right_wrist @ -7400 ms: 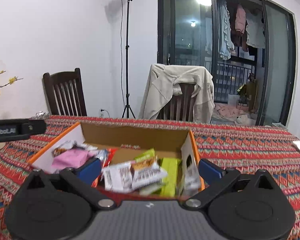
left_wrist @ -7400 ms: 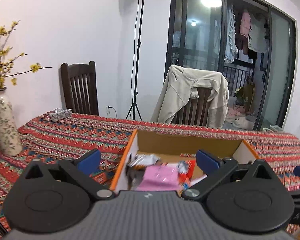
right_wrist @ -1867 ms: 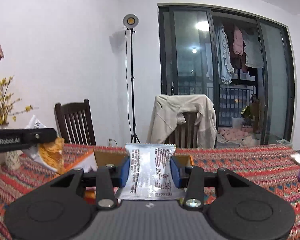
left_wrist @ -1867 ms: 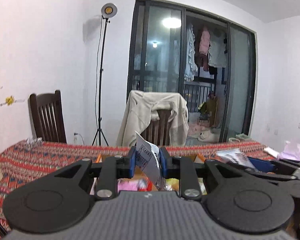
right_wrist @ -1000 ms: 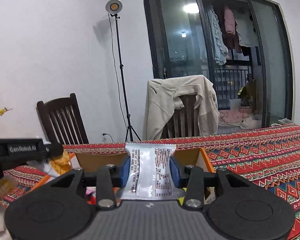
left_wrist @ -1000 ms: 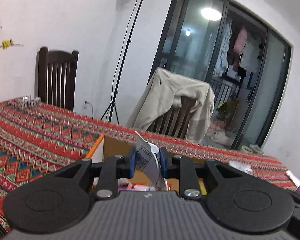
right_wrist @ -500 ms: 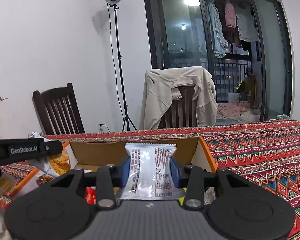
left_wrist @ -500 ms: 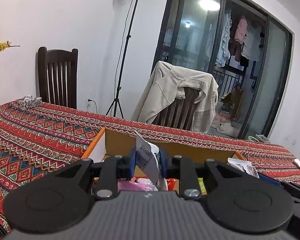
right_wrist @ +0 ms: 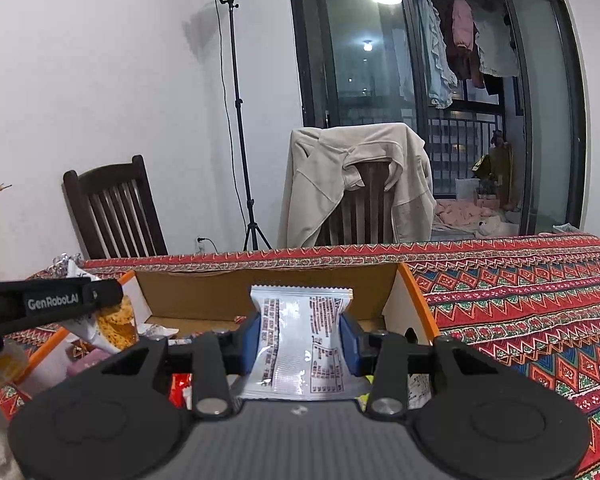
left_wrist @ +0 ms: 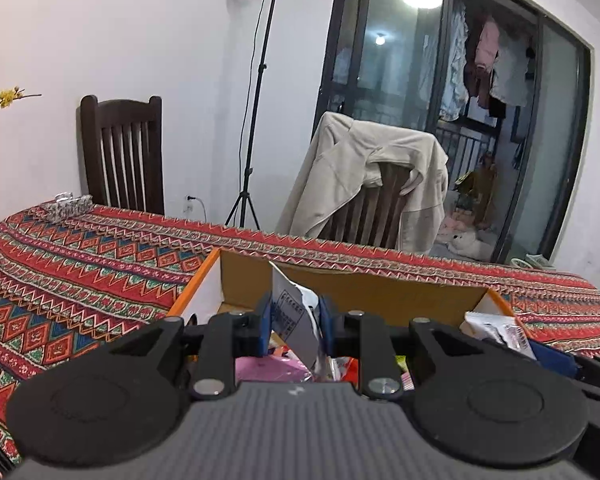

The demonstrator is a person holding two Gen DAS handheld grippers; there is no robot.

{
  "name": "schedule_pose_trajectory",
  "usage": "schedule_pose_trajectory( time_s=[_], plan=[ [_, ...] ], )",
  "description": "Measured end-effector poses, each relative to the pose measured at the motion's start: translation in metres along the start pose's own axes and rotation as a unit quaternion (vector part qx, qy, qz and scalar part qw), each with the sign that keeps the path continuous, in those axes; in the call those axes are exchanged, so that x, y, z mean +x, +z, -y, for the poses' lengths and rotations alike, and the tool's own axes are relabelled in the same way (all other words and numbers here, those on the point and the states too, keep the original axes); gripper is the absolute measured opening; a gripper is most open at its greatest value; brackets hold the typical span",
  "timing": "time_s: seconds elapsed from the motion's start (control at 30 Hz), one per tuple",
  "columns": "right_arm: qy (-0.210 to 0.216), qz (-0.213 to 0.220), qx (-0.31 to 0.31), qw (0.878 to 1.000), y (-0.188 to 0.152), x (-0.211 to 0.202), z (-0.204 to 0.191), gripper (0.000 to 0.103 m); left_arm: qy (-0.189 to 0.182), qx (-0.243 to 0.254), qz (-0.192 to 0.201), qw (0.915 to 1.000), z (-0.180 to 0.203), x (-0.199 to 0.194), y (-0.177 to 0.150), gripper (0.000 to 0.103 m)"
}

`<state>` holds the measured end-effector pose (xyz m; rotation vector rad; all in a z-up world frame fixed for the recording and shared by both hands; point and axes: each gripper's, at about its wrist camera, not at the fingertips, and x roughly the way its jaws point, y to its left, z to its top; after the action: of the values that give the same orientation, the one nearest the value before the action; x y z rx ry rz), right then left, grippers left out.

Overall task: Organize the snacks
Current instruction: 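Carry both white packets into the orange box and open both tools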

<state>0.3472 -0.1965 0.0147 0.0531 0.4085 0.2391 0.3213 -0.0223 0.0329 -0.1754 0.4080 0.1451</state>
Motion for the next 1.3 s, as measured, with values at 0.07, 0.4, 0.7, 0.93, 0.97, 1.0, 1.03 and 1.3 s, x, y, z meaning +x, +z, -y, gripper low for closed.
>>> schedule_pose_trajectory(
  time_s=[0.07,0.4,0.7,0.93,0.97,1.0,1.03,1.3],
  plan=[
    [0.001,0.000,0.000,1.000,0.000,0.000,0.000,0.041,0.002,-0.001,-0.001,1.0000,-0.001,0.001,0.000,0.025],
    [0.002,-0.015,-0.003,1.000,0.000,0.010,0.000,0.045,0.016,-0.006,0.007,0.9998,-0.003,0.000,0.000,0.028],
    [0.002,-0.022,-0.005,1.000,-0.006,0.014,0.001,0.103,0.040,-0.052,0.031,0.9974,-0.018,-0.003,0.003,0.103],
    [-0.001,-0.024,-0.004,1.000,-0.007,0.013,0.001,0.103,0.047,-0.041,0.030,0.9976,-0.014,-0.004,0.003,0.103],
    [-0.001,-0.023,-0.004,1.000,-0.007,0.012,0.001,0.103,0.047,-0.039,0.030,0.9977,-0.014,-0.004,0.003,0.103],
    [-0.001,-0.023,-0.005,1.000,-0.007,0.012,0.001,0.103,0.048,-0.037,0.030,0.9977,-0.013,-0.004,0.003,0.103],
    [-0.001,-0.022,-0.005,1.000,-0.007,0.011,0.000,0.103,0.049,-0.036,0.030,0.9977,-0.013,-0.004,0.002,0.103],
    [0.001,-0.022,-0.005,1.000,-0.007,0.010,0.000,0.103,0.050,-0.037,0.032,0.9975,-0.013,-0.005,0.002,0.103]
  ],
)
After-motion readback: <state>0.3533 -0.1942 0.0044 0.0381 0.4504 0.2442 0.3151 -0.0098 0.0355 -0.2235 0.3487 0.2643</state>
